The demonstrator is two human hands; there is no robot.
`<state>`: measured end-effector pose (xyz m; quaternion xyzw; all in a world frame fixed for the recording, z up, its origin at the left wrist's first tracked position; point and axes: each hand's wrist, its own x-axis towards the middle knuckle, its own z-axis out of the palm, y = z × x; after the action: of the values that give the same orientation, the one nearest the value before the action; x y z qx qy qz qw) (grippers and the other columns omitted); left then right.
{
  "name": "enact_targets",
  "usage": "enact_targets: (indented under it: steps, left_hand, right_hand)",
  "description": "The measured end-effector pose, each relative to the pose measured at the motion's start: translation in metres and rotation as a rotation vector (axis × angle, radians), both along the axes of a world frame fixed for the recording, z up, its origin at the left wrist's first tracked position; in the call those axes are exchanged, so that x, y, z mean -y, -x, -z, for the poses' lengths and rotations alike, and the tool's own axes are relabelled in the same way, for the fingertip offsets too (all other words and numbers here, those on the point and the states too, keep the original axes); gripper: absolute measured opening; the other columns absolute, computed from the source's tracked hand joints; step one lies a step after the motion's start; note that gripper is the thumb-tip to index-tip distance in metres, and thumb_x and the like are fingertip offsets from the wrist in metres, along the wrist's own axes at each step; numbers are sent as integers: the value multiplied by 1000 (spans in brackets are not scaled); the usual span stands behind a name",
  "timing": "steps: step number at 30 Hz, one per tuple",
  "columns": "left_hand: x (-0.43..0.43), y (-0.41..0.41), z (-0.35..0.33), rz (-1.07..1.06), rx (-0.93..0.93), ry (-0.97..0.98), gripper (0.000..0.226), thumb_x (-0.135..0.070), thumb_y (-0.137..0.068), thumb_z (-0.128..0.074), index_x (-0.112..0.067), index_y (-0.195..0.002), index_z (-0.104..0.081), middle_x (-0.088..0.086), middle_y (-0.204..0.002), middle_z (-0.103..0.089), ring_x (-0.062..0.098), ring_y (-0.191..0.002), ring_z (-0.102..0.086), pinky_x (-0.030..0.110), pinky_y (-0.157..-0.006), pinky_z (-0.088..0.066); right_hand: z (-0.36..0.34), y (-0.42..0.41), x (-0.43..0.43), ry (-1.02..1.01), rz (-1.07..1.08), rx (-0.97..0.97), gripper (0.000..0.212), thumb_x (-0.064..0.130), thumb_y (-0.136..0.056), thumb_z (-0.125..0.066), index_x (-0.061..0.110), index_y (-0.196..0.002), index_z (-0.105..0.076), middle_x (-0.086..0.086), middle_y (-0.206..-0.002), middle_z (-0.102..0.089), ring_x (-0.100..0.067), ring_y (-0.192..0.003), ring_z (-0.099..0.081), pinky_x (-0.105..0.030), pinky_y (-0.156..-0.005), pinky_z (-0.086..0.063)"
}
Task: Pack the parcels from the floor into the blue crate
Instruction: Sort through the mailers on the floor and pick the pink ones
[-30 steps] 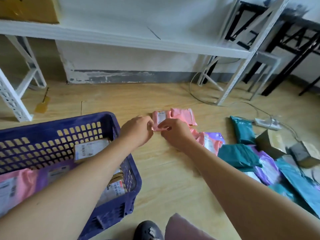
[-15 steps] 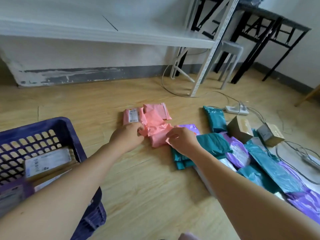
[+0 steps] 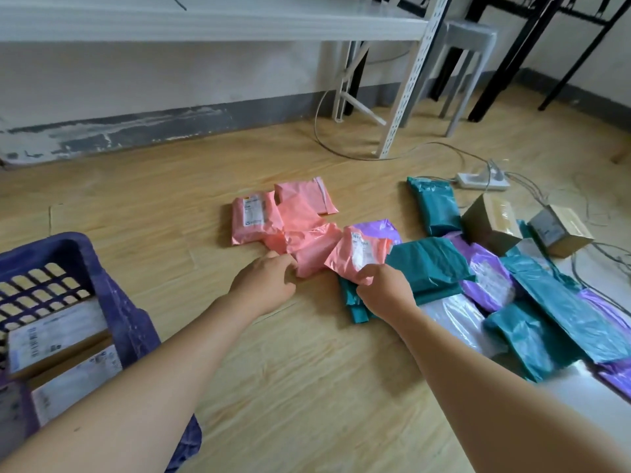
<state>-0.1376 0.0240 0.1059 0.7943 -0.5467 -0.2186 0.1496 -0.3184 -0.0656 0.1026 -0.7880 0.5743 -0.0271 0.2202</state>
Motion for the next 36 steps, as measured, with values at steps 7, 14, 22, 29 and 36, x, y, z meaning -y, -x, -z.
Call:
enact_targets:
  steps: [7, 14, 22, 29, 36]
  left_hand:
    - [39, 23, 68, 87, -49, -195, 46, -24, -88, -53, -27, -133, -44, -3, -135, -40, 20, -123, -43, 35, -96, -43]
    - [72, 31, 107, -24, -232, -133, 56, -23, -87, -56, -27, -139, -36, -1, -140, -35, 18, -124, -44, 31, -97, -41]
    - [83, 23, 146, -214, -430, -186, 52, -25, -86, -60, -26, -135, -43, 1, -138, -40, 19, -112, -54, 28, -90, -45]
    - [76, 16, 161, -295, -466, -263, 46, -25, -86, -62, -23, -129, -50, 3, -137, -45, 19, -111, -54, 21, -86, -37]
    - [71, 20, 144, -384, -581, -194, 44, -30, -91, -59, -19, -132, -47, 4, -138, -46, 19, -123, -48, 25, -90, -39]
  right_hand:
    - [59, 13, 40, -32, 16, -25, 43, 6, -82, -52, 22, -120, -64, -3, -131, -51, -24, -118, -50, -30, -94, -43]
    - [113, -1, 64, -33, -9, -100, 49, 7, -80, -52, 24, -125, -58, -1, -145, -29, -27, -115, -51, -33, -78, -45]
    - [149, -14, 94, -152, -47, -191, 40, 13, -83, -54, 15, -123, -56, 6, -151, -17, -27, -99, -55, -32, -68, -40]
    - [171, -10, 88, -156, -37, -15, 48, 5, -79, -52, 6, -126, -46, 3, -134, -37, -27, -105, -53, -32, -70, -40]
    - [146, -6, 69, -30, -4, 136, 44, 7, -78, -57, 13, -122, -60, 0, -118, -54, -24, -98, -56, -29, -76, -42]
